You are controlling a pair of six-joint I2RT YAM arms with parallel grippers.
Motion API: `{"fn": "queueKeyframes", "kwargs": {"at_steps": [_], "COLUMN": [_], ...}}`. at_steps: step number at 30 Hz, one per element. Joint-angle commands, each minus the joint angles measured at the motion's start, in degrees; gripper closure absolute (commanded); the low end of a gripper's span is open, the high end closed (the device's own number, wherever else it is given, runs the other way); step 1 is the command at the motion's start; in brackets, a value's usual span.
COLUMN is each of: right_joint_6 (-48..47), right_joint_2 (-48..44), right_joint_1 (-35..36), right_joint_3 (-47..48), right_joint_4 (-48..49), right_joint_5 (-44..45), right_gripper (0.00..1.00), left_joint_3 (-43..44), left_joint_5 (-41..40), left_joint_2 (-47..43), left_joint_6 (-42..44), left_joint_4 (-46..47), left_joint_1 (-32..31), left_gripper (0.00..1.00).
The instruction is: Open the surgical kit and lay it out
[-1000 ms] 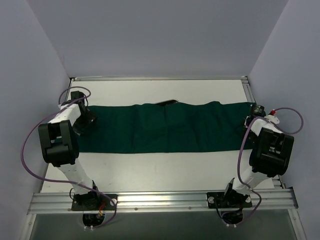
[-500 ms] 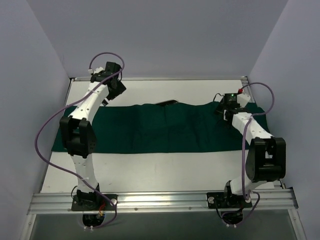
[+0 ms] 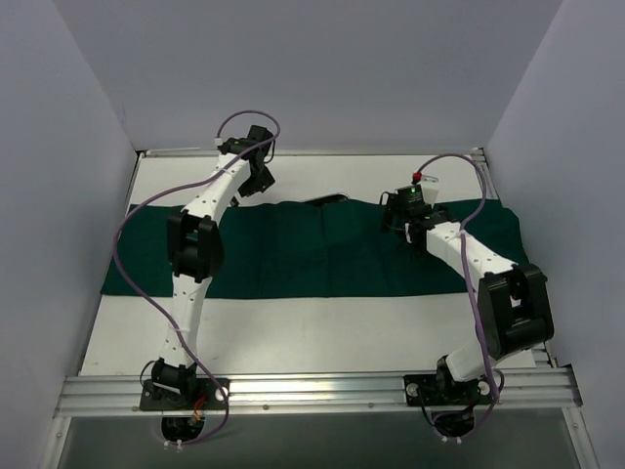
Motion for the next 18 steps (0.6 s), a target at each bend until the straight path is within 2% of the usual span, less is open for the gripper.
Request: {"fn": "queueKeyframes", "kwargs": {"at_steps": [1, 7, 18], "right_joint_6": [-1.1, -1.4, -2.1], "right_joint_2": [-1.4, -0.1, 0.9], "right_joint_1": [1.7, 3.6, 5.2], "right_joint_3": [-0.5, 0.1, 0.2], "right_joint_4": [0.4, 0.2, 0.7], "right_joint_5": [0.1, 0.1, -0.4], "right_gripper": [0.0, 0.01, 0.01], "left_joint_3": [5.5, 6.7, 6.7], "left_joint_5": [-0.7, 1.2, 2.0], "left_joint_2": [2.8, 7.0, 9.3], "left_joint_6": [1.3, 3.2, 6.4], "left_joint_4": [-2.8, -2.8, -3.0], "left_joint_1": [0.3, 0.1, 0.1], "left_gripper": [0.01, 0.01, 0.0]}}
